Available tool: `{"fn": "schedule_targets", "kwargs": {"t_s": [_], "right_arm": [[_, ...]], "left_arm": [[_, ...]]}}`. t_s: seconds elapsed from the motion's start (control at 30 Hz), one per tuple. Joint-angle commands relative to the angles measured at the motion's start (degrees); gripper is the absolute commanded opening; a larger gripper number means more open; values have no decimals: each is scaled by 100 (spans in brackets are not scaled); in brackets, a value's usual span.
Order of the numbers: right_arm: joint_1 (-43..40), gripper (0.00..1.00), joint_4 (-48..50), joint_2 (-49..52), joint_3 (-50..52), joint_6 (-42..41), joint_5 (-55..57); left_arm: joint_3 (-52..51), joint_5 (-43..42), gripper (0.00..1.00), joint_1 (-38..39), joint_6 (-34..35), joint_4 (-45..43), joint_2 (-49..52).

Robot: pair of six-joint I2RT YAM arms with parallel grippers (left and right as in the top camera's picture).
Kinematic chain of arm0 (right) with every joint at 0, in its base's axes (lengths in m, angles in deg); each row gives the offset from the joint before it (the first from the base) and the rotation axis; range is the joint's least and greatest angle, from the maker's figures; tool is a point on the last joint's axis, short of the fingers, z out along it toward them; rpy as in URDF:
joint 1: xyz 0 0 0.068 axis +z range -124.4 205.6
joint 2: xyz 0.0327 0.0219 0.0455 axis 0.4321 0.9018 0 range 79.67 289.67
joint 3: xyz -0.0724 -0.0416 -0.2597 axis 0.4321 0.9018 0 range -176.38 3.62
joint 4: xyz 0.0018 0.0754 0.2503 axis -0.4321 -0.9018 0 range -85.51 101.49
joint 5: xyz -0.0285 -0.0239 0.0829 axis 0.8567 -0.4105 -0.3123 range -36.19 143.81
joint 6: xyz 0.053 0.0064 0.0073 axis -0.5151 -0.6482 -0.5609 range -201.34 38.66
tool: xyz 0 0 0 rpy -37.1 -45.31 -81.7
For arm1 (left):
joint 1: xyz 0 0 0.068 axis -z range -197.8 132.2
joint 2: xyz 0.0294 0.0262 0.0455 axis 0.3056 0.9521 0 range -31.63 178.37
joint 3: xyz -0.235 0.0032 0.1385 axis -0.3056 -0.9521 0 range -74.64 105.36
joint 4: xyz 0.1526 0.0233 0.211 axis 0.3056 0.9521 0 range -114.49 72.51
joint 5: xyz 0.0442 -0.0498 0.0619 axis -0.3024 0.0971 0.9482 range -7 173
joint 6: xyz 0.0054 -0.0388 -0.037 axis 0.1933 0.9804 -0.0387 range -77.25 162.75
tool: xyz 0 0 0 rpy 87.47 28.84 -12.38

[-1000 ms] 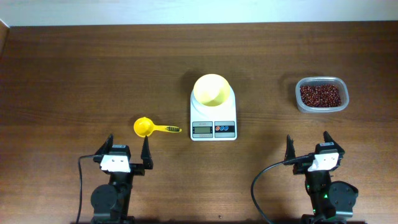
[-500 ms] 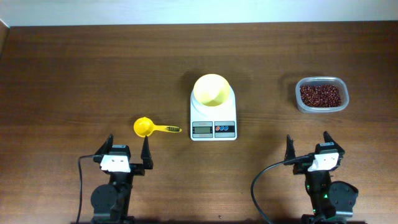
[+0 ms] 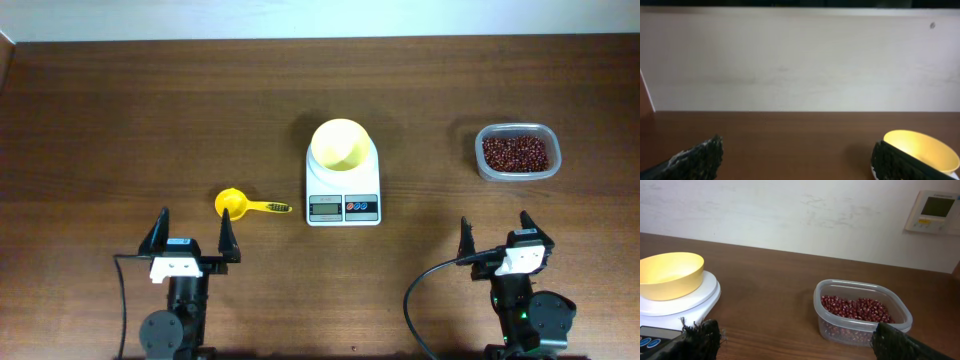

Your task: Scoop item into bowl and weigh 50g on scale

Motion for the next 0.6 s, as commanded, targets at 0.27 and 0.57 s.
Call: {"fn": "schedule_targets", "kwargs": {"t_s": [0.27,0.57], "right_arm": [[-11,98,-44,-68,31,-42,50],[-11,99,-44,-68,31,-42,50]], "left_arm": [[2162,-603,99,-26,57,1298,2020],[5407,-1080,99,-24,57,4319,5897]]}}
